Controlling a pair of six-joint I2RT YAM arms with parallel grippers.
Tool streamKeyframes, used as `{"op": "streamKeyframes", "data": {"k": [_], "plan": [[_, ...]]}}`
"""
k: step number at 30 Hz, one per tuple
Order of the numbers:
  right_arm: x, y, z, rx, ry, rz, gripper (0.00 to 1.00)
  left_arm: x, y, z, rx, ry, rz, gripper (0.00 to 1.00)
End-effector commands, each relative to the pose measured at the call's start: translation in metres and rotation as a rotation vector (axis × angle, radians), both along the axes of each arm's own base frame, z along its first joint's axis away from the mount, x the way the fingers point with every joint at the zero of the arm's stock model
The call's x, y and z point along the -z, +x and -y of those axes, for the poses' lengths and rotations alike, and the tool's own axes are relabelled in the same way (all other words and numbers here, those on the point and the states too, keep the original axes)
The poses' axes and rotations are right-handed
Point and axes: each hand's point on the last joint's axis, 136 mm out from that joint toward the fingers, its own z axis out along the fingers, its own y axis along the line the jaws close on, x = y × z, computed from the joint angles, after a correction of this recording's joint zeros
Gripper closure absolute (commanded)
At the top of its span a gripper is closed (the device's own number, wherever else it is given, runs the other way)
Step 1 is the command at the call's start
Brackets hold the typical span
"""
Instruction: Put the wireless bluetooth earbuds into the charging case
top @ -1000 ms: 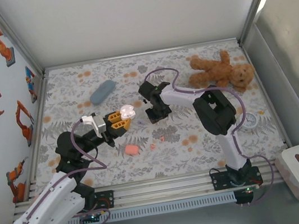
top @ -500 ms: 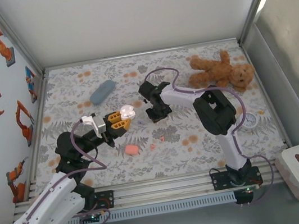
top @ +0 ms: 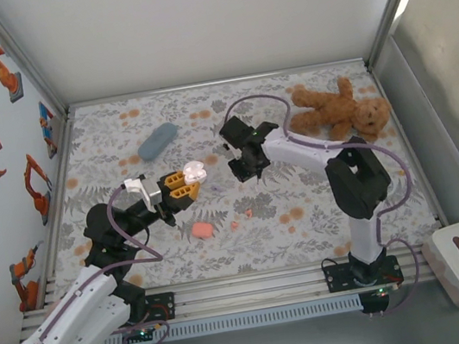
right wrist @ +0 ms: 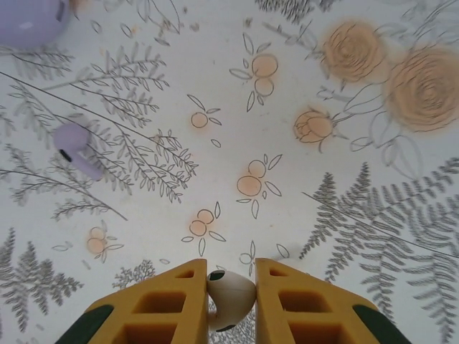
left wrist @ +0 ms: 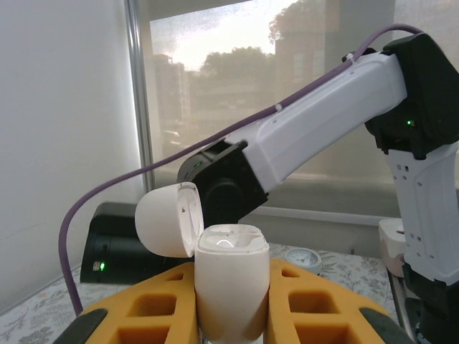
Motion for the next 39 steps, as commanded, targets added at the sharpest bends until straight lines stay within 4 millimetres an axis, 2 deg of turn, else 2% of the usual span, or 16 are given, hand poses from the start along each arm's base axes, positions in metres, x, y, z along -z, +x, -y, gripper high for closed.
{"op": "streamKeyframes", "data": {"k": [1, 6, 12, 18, 21, 24, 29, 39], "plan": [[-0.044, 0.006, 0.003, -0.036, 0.040, 0.143, 0.81, -0.005, -0.002, 0.000, 0.004, -0.024, 0.005, 1.00], [-0.103, 0.001, 0.005, -0.101, 0.124, 0.280, 0.81, 0.002, 0.004, 0.004, -0.001, -0.023, -0.022, 1.00], [-0.171, -0.016, 0.004, -0.218, 0.242, 0.427, 0.81, 0.013, 0.013, 0.014, 0.005, -0.012, -0.059, 1.00], [-0.230, -0.037, 0.001, -0.339, 0.368, 0.567, 0.81, 0.019, 0.021, 0.028, 0.024, -0.014, -0.070, 1.00], [-0.251, -0.047, -0.001, -0.394, 0.412, 0.623, 0.81, 0.020, 0.026, 0.034, 0.033, -0.022, -0.075, 1.00], [-0.267, -0.057, -0.004, -0.443, 0.429, 0.674, 0.81, 0.020, 0.031, 0.040, 0.048, -0.030, -0.081, 1.00], [-0.282, -0.070, -0.013, -0.521, 0.436, 0.740, 0.81, 0.020, 0.036, 0.050, 0.075, -0.023, -0.082, 1.00], [-0.287, -0.083, -0.036, -0.628, 0.382, 0.840, 0.81, 0.016, 0.036, 0.056, 0.111, -0.033, -0.084, 1.00]]}}
